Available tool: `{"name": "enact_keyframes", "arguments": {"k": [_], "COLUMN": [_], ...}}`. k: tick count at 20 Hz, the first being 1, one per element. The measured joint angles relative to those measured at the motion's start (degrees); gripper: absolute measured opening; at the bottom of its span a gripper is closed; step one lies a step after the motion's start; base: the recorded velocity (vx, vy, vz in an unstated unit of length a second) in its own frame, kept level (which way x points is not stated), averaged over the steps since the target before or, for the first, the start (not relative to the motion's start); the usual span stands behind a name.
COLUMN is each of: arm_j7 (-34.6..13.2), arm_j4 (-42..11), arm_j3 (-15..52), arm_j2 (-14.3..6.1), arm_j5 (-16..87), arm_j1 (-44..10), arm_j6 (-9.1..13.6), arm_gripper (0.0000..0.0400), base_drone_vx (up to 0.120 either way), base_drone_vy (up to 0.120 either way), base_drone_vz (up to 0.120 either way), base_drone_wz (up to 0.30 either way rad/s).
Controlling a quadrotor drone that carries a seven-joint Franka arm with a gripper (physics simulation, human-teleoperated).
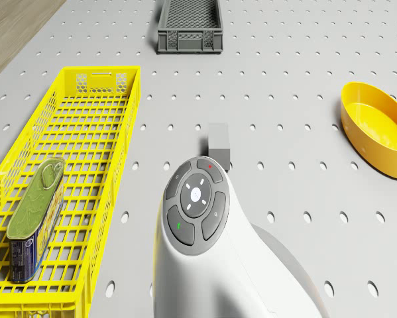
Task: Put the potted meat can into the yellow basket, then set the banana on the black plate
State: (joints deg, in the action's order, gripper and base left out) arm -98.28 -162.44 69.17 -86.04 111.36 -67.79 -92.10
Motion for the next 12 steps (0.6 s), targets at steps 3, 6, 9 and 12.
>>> {"name": "enact_keyframes", "arguments": {"k": [3,6,9,12], "arm_j7": [-0.01,-0.04,-0.02,0.01], "arm_j4": [0.00,0.08,0.58,1.40], "arm_j3": [0.00,-0.22,-1.67,-3.79], "arm_j2": [-0.03,-0.06,-0.12,-0.12], "arm_j5": [-0.01,0.19,1.54,3.52], "arm_j1": [-0.01,-0.06,-0.34,-0.78], "arm_j6": [-0.03,-0.15,-0.81,-1.75], "arm_gripper": [0.0201,0.0201,0.0201,0.0201], "base_drone_vx": [-0.120,-0.040,0.000,0.000], "base_drone_vy": [0.000,0.000,0.000,0.000], "base_drone_vz": [0.000,0.000,0.000,0.000], "base_drone_wz": [0.000,0.000,0.000,0.000]}}
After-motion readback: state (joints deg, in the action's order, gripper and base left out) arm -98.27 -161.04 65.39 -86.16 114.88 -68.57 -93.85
